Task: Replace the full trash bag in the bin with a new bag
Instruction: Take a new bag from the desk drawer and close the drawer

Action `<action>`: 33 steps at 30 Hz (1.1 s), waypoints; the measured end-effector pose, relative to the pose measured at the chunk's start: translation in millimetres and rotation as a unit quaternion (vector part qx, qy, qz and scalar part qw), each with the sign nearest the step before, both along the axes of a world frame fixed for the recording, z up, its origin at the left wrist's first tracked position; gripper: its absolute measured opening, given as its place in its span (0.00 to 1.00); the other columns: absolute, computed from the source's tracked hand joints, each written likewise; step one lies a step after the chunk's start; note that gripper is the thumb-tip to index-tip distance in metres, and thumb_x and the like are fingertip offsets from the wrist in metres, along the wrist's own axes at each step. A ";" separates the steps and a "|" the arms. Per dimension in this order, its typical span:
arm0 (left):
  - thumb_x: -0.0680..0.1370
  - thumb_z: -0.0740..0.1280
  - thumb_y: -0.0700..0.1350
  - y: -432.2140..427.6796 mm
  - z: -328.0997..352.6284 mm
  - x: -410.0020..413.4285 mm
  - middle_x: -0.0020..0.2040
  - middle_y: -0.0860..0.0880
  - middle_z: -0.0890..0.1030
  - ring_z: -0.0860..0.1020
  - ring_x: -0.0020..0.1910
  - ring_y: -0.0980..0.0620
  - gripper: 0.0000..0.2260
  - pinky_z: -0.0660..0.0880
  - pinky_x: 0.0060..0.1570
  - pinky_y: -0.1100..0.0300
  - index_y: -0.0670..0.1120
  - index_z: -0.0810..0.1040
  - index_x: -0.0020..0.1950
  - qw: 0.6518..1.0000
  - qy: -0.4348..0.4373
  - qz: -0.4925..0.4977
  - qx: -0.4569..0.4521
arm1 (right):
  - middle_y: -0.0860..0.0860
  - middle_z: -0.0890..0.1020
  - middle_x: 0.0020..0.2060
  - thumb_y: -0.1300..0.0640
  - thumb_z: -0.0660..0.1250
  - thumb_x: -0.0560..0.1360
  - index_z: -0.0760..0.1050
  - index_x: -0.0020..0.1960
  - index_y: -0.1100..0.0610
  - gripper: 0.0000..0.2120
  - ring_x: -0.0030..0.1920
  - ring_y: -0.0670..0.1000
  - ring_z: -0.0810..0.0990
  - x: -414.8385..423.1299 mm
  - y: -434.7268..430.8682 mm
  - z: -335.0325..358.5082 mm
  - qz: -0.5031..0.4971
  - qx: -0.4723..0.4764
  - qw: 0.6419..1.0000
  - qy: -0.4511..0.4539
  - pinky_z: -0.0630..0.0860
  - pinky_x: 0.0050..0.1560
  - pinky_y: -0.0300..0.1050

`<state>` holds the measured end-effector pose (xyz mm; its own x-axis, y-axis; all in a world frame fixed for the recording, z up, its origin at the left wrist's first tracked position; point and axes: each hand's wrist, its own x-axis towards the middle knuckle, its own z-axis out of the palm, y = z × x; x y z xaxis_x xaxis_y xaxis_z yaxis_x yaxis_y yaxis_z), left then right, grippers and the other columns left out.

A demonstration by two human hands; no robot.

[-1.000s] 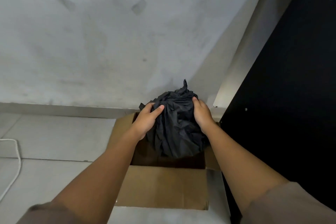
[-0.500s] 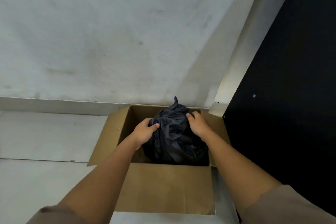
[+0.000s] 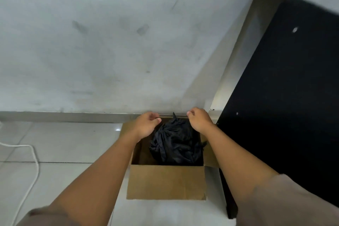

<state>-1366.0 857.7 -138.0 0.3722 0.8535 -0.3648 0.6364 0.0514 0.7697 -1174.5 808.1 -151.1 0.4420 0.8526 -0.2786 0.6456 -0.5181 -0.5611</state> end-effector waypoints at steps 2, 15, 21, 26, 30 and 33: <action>0.79 0.63 0.46 -5.2 47.1 -8.0 0.65 0.44 0.76 0.73 0.64 0.47 0.15 0.68 0.61 0.58 0.43 0.74 0.64 0.999 0.023 -0.025 0.014 | 0.58 0.73 0.62 0.55 0.53 0.81 0.72 0.62 0.61 0.16 0.59 0.58 0.74 -5.8 -7.0 49.3 0.022 -0.018 0.999 -0.025 0.69 0.54 0.44; 0.78 0.62 0.47 -59.1 363.1 -11.3 0.59 0.49 0.79 0.77 0.57 0.50 0.11 0.73 0.58 0.56 0.47 0.77 0.59 0.979 0.113 -0.119 0.122 | 0.56 0.78 0.58 0.57 0.55 0.79 0.73 0.61 0.59 0.14 0.57 0.57 0.76 -9.2 -87.9 380.7 0.145 -0.058 0.986 -0.059 0.76 0.56 0.49; 0.78 0.61 0.47 -108.0 437.4 26.0 0.58 0.50 0.79 0.77 0.57 0.51 0.12 0.74 0.58 0.53 0.48 0.76 0.59 0.966 0.124 -0.159 0.160 | 0.56 0.77 0.59 0.56 0.56 0.80 0.72 0.62 0.59 0.14 0.57 0.56 0.76 30.6 -152.8 459.2 0.118 -0.045 0.990 -0.063 0.75 0.56 0.48; 0.78 0.61 0.48 -149.9 465.2 81.3 0.59 0.49 0.79 0.76 0.58 0.50 0.12 0.74 0.58 0.53 0.48 0.76 0.60 0.955 0.124 -0.196 0.185 | 0.55 0.77 0.60 0.55 0.57 0.80 0.71 0.64 0.58 0.15 0.58 0.56 0.75 82.3 -217.3 487.1 0.077 -0.033 0.992 -0.090 0.72 0.58 0.47; 0.78 0.62 0.48 -196.5 477.9 146.2 0.58 0.49 0.78 0.76 0.57 0.50 0.11 0.74 0.57 0.53 0.49 0.75 0.59 0.949 0.112 -0.209 0.210 | 0.55 0.77 0.60 0.54 0.58 0.79 0.73 0.62 0.57 0.14 0.58 0.55 0.76 143.0 -273.8 495.7 0.050 -0.024 0.992 -0.115 0.71 0.57 0.45; 0.79 0.61 0.47 -241.8 483.8 200.1 0.58 0.49 0.78 0.76 0.56 0.50 0.12 0.74 0.55 0.55 0.48 0.75 0.61 0.942 0.108 -0.219 0.230 | 0.56 0.76 0.61 0.52 0.59 0.78 0.73 0.62 0.56 0.15 0.60 0.55 0.75 190.3 -320.3 502.2 0.044 -0.019 0.991 -0.127 0.70 0.61 0.48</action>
<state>-1165.9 615.9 345.8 0.6845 0.7219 -0.1016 0.6633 -0.5588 0.4977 -984.2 487.7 351.1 0.4267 0.8820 -0.2003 0.8066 -0.4712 -0.3567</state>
